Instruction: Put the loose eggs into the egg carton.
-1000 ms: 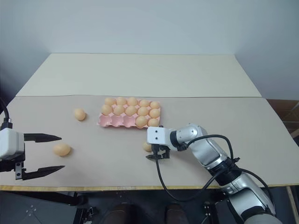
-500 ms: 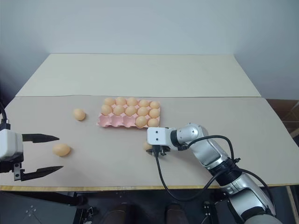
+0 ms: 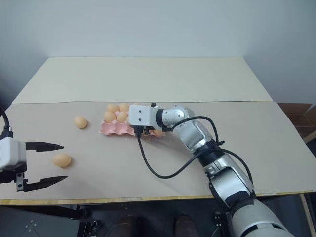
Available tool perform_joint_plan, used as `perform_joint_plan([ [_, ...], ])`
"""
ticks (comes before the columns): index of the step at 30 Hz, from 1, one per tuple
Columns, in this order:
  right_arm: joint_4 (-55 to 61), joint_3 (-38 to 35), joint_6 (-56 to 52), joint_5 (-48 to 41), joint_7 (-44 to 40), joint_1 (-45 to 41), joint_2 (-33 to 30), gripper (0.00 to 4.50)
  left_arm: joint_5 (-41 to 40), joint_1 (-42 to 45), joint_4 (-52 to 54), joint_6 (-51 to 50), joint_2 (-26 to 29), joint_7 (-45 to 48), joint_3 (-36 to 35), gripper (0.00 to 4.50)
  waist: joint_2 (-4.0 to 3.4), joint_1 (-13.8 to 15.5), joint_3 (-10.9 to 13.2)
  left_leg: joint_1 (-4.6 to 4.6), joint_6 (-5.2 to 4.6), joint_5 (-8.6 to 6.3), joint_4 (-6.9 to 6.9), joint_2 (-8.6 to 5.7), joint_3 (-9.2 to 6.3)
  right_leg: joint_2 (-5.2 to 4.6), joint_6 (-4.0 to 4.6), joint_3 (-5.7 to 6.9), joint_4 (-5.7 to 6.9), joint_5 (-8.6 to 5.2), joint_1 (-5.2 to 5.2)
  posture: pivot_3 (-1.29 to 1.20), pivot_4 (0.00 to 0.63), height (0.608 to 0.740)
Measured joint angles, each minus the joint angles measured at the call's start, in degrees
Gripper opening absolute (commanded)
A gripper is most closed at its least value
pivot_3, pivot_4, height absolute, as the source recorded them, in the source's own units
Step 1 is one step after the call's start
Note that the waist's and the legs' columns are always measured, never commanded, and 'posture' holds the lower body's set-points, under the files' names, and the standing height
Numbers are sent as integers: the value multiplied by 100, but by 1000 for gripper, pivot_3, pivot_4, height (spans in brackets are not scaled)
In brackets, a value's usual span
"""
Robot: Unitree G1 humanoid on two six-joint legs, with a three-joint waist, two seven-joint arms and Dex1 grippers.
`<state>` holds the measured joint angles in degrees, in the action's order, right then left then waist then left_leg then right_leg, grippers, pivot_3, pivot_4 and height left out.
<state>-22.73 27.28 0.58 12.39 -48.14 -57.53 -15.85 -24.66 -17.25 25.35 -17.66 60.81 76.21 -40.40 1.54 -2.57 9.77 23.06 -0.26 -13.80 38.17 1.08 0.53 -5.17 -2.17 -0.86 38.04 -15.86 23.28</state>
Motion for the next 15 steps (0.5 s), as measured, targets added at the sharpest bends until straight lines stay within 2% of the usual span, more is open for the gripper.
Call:
perform_joint_plan([
  [2,-412,46,291,133,126,-109,117,1923,3,-65,21,0,-5,-1,-69,4500,0,-7,0,-3,0,0,-1,0,1,-1,0,-1,0,0,-2,0,150,740],
  [3,-615,98,422,227,188,-139,165,2442,4,-96,28,0,-9,-1,-96,4500,0,-9,0,-3,0,0,-1,0,1,0,0,-1,0,0,-1,0,150,740],
  [5,-804,121,601,281,229,-142,213,2795,4,-130,40,-3,-15,-2,-127,4500,0,-7,0,-2,1,0,-1,-1,0,-1,0,0,0,0,-1,0,150,740],
  [10,-977,119,942,365,287,-199,341,4453,3,-202,100,-16,-30,-12,-178,4500,-1,-8,1,-1,1,0,-1,0,-1,-1,1,-1,1,0,0,0,150,740],
  [15,-1051,114,1028,450,316,-259,311,4453,-1,-213,101,-19,-30,-14,-217,4500,-1,-8,0,-3,1,0,-2,0,-1,-1,1,-1,1,0,-1,0,150,740],
])
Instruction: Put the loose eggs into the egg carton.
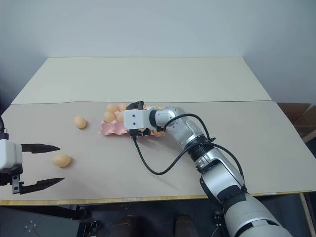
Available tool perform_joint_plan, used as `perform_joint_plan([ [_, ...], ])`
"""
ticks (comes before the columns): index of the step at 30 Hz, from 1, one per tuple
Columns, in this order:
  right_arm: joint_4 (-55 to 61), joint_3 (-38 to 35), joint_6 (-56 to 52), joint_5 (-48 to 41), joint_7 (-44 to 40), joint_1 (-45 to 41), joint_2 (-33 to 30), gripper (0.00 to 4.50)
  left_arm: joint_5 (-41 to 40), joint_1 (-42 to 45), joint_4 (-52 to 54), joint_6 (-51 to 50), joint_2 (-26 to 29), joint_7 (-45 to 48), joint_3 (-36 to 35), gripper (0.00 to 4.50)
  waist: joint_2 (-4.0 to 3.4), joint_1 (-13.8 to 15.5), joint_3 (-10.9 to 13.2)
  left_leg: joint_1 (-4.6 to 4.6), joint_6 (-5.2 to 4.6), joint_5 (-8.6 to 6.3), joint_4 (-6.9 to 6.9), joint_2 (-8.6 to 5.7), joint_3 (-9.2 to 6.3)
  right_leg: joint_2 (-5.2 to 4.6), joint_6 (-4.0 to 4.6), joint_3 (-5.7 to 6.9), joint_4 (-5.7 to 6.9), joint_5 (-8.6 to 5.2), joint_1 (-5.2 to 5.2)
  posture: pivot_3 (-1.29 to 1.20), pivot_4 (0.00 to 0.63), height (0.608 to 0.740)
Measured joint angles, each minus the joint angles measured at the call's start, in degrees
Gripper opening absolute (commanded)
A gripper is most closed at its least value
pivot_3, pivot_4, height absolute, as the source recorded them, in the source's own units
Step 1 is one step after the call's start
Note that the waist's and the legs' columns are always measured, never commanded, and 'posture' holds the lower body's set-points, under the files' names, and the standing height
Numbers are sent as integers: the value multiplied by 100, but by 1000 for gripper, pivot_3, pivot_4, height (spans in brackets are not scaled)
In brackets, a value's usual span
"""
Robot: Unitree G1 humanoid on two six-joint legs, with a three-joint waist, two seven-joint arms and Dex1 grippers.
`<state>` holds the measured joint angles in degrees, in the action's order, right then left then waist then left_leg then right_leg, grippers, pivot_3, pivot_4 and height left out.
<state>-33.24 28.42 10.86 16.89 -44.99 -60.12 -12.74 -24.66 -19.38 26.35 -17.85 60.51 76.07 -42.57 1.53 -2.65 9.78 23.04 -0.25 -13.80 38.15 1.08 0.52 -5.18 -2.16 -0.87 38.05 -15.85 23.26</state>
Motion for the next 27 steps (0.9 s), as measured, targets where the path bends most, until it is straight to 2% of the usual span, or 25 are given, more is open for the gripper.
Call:
perform_joint_plan([
  [5,508,-148,-80,-148,-234,106,-164,4453,-1,21,-7,1,1,-2,2,4500,0,4,0,4,0,0,-2,0,-1,-1,0,1,-2,0,2,0,150,740],
  [9,1587,-480,-601,-529,-620,449,-480,4453,5,34,-8,7,2,-9,4,4500,0,26,0,6,0,0,-2,4,-4,-4,0,3,-4,0,-1,0,150,740],
  [14,3136,-917,-1748,-1441,-1533,1185,-1312,4453,60,-58,-17,10,-1,-11,-33,4500,0,46,0,5,-1,0,-2,3,-6,-6,0,5,-7,0,-4,0,150,740],
  [20,4562,-1588,-2858,-2849,-2961,1988,-2918,4453,194,-302,-16,21,-131,-8,-232,4500,1,50,0,-4,-2,-1,-2,7,-4,-2,0,6,-15,0,-15,0,150,740],
  [27,5080,-1713,-3235,-3401,-3367,2365,-3490,4453,220,-400,12,27,-180,-9,-350,4500,1,23,0,-13,-2,-1,-2,20,3,7,2,0,-10,1,-15,0,150,740],
])
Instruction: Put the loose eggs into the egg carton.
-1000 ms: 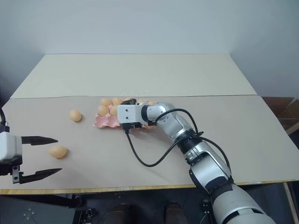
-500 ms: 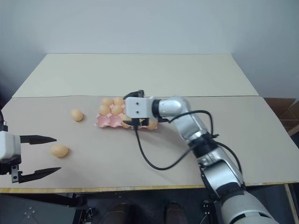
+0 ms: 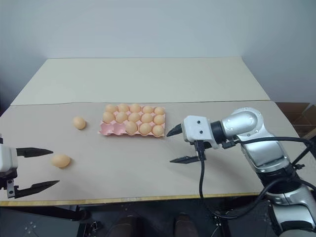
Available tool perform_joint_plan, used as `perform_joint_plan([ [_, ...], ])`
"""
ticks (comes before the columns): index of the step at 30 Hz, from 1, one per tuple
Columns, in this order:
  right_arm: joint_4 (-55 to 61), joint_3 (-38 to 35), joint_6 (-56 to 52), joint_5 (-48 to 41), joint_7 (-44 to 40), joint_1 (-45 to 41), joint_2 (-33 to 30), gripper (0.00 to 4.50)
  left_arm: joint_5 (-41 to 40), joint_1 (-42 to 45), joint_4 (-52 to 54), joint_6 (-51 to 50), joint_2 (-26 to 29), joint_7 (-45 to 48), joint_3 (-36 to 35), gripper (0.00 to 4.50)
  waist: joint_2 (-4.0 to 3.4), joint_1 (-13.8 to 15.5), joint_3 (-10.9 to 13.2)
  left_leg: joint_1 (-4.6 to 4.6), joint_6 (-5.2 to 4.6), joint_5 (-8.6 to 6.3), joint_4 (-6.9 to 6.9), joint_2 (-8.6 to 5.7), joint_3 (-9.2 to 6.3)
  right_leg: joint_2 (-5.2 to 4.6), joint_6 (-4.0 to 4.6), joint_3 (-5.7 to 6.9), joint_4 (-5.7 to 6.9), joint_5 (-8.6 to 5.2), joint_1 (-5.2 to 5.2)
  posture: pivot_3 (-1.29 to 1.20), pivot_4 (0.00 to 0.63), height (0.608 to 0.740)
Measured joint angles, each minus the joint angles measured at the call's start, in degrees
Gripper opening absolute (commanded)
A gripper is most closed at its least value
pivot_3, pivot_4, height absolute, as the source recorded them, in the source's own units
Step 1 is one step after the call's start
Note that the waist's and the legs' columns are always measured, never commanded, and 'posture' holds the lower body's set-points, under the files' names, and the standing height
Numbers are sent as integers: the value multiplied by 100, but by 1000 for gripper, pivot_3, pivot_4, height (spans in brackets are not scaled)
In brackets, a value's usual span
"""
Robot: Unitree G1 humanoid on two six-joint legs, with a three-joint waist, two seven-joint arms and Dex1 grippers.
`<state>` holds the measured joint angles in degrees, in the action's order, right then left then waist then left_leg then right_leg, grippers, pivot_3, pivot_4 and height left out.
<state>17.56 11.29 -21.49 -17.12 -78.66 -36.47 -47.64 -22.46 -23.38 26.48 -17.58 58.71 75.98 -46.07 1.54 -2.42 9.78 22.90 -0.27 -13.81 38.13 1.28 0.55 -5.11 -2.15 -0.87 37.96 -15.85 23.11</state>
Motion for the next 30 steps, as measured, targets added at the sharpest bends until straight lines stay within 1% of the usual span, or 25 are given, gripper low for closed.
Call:
perform_joint_plan([
  [10,49,0,-48,0,152,1,-10,4453,61,-64,29,-6,-45,-60,-4,4500,0,35,0,5,0,0,0,-2,0,-5,0,1,-4,0,1,0,150,740],
  [13,82,1,-63,3,200,37,-11,4453,257,157,10,-296,12,-489,30,4500,0,37,0,5,0,0,0,-3,-1,-4,0,2,-3,0,0,0,150,740],
  [15,113,8,-71,5,255,91,-8,4453,466,305,-69,-389,89,-751,175,4500,0,40,0,4,0,0,0,-7,-1,-5,0,2,-2,0,0,0,150,740],
  [17,135,16,-133,6,318,120,-5,4453,663,384,-258,-374,155,-895,438,4500,0,41,0,4,0,0,0,-12,-1,-7,0,1,-3,0,0,0,150,740],
  [20,205,25,-191,6,409,152,-2,4453,746,538,-554,-355,174,-961,823,4500,0,46,0,9,0,0,0,-10,-1,-6,0,2,-2,0,5,0,150,740],
  [30,532,27,-492,5,701,379,-51,4453,981,1960,-2325,405,205,-856,2546,4500,1,132,0,19,0,0,1,-19,-1,-7,-1,3,-1,0,14,0,150,740],
])
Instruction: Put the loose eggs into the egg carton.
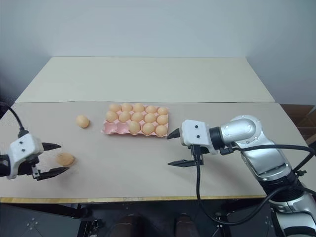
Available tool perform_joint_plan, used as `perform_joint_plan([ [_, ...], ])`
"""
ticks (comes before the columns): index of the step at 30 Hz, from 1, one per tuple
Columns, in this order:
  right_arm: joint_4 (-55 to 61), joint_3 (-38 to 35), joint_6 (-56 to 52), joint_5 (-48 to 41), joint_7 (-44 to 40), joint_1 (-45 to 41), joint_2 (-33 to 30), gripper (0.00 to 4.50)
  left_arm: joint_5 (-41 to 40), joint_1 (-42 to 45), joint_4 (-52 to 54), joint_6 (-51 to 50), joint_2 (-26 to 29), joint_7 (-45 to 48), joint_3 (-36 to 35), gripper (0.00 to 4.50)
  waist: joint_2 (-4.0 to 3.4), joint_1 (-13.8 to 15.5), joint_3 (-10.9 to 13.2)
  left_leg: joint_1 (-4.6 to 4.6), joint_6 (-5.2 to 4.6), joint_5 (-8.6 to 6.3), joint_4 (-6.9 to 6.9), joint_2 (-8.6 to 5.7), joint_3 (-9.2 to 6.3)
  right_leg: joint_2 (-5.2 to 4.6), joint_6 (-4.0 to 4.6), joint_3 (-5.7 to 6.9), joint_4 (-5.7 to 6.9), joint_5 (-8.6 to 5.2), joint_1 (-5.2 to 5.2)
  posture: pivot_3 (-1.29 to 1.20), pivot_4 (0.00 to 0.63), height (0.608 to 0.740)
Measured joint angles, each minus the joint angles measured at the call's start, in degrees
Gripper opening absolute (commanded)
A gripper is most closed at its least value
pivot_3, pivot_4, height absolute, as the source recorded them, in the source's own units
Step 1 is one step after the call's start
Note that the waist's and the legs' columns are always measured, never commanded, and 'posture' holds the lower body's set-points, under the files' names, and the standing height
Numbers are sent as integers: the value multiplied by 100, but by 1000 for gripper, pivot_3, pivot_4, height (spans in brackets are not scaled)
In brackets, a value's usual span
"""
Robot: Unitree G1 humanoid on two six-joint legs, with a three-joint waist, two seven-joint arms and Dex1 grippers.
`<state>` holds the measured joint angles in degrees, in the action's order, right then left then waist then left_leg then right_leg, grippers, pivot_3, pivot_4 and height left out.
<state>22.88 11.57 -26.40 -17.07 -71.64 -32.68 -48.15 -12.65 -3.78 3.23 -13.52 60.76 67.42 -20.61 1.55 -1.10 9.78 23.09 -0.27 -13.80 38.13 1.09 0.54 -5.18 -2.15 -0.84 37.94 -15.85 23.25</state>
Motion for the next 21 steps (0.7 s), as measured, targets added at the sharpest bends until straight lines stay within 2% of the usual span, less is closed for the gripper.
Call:
perform_joint_plan([
  [7,252,-79,-209,-1,218,200,-109,4453,303,633,-992,310,-125,-60,786,4500,0,24,0,3,0,0,4,-3,-1,-2,0,2,4,0,0,0,150,740],
  [10,344,-108,-309,-2,322,236,-157,4500,352,840,-1224,320,-159,-120,907,3908,0,30,0,0,0,0,6,-3,-2,-2,-1,3,7,0,-3,0,150,740],
  [16,404,-121,-404,-1,473,287,-180,4500,356,1047,-1520,379,-218,-161,1037,2104,-1,29,-1,-10,-1,0,9,-2,-1,-1,-1,2,9,0,-10,0,150,740],
  [21,407,-123,-411,-1,598,296,-181,4500,387,1068,-1535,491,-256,-285,1061,2008,-1,30,-1,-11,-1,1,9,-2,-1,-2,-1,1,11,0,-12,0,150,740],
])
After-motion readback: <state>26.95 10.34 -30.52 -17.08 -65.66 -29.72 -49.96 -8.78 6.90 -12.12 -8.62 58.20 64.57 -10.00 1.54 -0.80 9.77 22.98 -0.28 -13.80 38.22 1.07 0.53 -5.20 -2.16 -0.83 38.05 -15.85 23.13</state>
